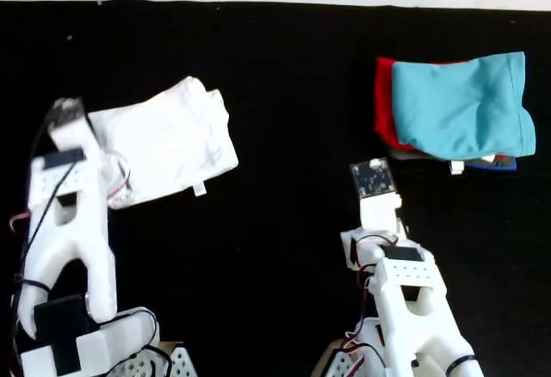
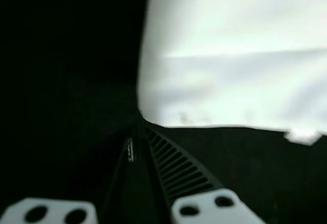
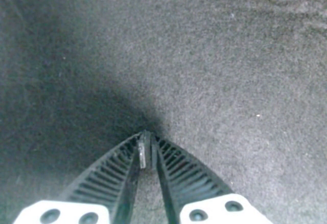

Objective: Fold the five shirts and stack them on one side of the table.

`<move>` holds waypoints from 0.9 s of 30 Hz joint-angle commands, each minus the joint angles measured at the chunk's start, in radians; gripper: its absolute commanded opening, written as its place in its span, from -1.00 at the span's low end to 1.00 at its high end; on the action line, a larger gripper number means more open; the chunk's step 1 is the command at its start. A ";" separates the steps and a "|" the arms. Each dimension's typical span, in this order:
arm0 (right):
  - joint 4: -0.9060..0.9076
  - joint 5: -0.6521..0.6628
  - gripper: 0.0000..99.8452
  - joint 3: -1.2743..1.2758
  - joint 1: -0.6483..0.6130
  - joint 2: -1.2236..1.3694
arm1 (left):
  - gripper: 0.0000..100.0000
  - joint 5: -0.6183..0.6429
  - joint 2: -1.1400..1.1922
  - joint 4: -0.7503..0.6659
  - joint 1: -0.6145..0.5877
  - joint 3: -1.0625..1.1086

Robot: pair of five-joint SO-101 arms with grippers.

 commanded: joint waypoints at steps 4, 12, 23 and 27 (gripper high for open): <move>0.047 0.011 -0.99 -0.027 0.018 -0.047 | -0.92 -0.006 -0.041 -0.264 -0.015 0.214; 0.314 0.006 -0.99 -0.377 -0.127 -0.170 | -0.92 -0.003 -0.041 -0.351 -0.010 0.262; 0.611 -0.015 -0.91 -1.291 -0.397 0.535 | -0.92 -0.003 -0.041 -0.351 -0.008 0.262; 0.704 -0.193 -0.58 -1.638 -0.463 0.831 | -0.92 -0.003 -0.041 -0.351 -0.008 0.262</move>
